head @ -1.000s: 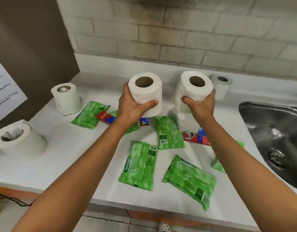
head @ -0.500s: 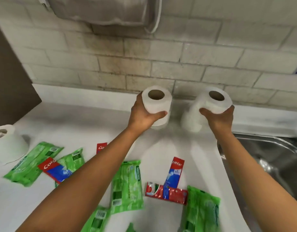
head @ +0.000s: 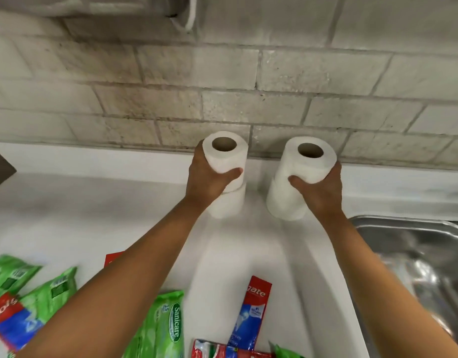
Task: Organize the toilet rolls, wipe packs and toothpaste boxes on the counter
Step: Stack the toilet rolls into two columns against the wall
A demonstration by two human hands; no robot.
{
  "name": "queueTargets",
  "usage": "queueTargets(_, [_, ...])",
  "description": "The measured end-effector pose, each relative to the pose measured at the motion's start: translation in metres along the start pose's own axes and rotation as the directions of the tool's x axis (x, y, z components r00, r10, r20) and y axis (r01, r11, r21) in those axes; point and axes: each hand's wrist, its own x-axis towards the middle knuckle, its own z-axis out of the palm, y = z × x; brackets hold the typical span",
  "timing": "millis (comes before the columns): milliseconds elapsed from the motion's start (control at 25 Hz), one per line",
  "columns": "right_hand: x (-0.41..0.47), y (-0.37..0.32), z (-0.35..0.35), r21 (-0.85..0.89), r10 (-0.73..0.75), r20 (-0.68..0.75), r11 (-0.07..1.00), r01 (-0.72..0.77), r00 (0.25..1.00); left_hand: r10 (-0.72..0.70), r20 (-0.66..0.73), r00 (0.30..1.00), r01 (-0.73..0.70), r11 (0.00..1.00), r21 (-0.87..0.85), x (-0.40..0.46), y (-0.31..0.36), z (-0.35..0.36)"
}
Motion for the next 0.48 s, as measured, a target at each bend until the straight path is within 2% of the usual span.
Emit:
queueTargets(160, [-0.003,0.010,-0.002,0.027,0.034,0.044,0.999,-0.035,0.998,-0.015,0.069,0.998,0.011,0.998,0.058,-0.003,-0.016,0.002])
queueTargets(240, [-0.016,0.010,-0.005,0.071,0.136,0.008,0.988,-0.136,0.991,-0.001,0.097,0.995,-0.005,0.998,0.062,-0.011,-0.017,-0.001])
queueTargets(360, [-0.047,0.009,-0.003,0.067,0.289,-0.123,0.957,-0.283,0.949,-0.128,0.086,0.988,0.120,0.989,0.091,-0.033,-0.016,-0.010])
queueTargets(480, [-0.101,-0.001,0.011,0.100,0.330,-0.166,0.943,-0.318,0.929,-0.236,0.086,0.968,0.227,0.969,0.099,-0.066,-0.015,-0.036])
